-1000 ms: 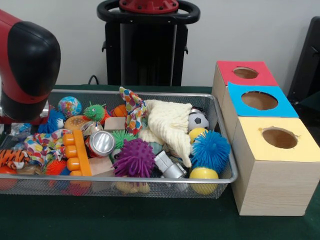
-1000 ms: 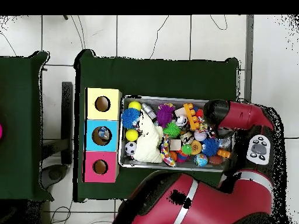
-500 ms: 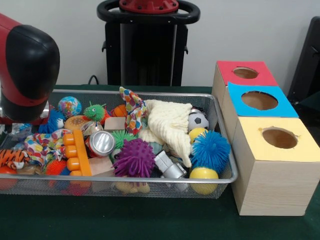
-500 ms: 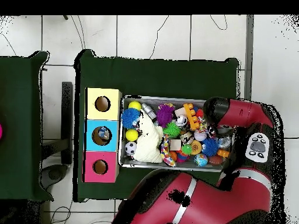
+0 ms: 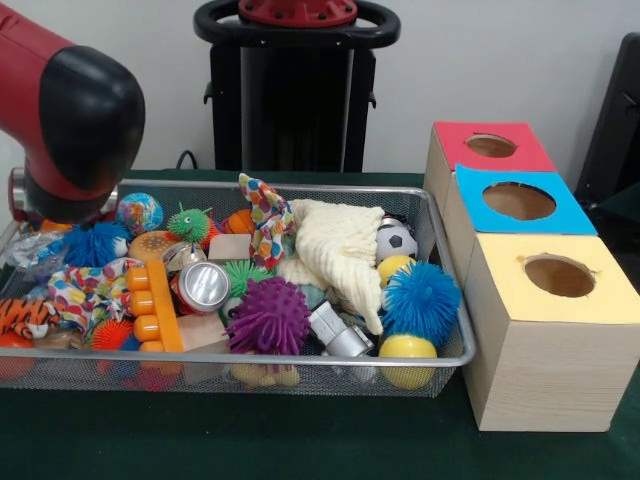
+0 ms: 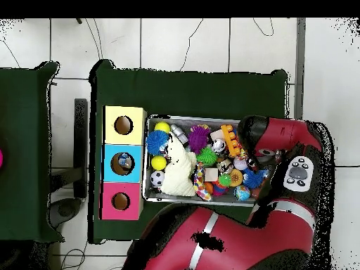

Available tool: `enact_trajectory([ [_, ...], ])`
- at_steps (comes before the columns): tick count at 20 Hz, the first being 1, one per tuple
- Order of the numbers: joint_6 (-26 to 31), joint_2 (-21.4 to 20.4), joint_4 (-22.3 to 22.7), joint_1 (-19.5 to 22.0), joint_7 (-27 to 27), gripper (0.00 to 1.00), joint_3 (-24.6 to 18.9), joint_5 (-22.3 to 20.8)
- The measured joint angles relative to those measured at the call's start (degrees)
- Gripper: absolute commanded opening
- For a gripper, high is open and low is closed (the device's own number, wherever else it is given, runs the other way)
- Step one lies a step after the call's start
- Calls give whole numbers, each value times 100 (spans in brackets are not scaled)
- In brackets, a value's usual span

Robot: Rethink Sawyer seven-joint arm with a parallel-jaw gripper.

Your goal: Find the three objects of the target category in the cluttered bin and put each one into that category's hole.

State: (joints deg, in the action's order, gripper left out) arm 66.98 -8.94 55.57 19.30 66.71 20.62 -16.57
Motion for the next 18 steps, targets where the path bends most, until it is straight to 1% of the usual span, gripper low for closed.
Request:
enact_trajectory([
  [4, 332, 8, -1, -141, 0, 100, 160, -85],
  [11, 327, -35, 4, -142, 0, 100, 184, -96],
  [16, -17, -134, 22, -56, 0, 100, 165, -98],
  [17, -247, -159, 27, -4, 0, 100, 143, -95],
  [18, -319, -166, 29, 16, 0, 100, 131, -95],
])
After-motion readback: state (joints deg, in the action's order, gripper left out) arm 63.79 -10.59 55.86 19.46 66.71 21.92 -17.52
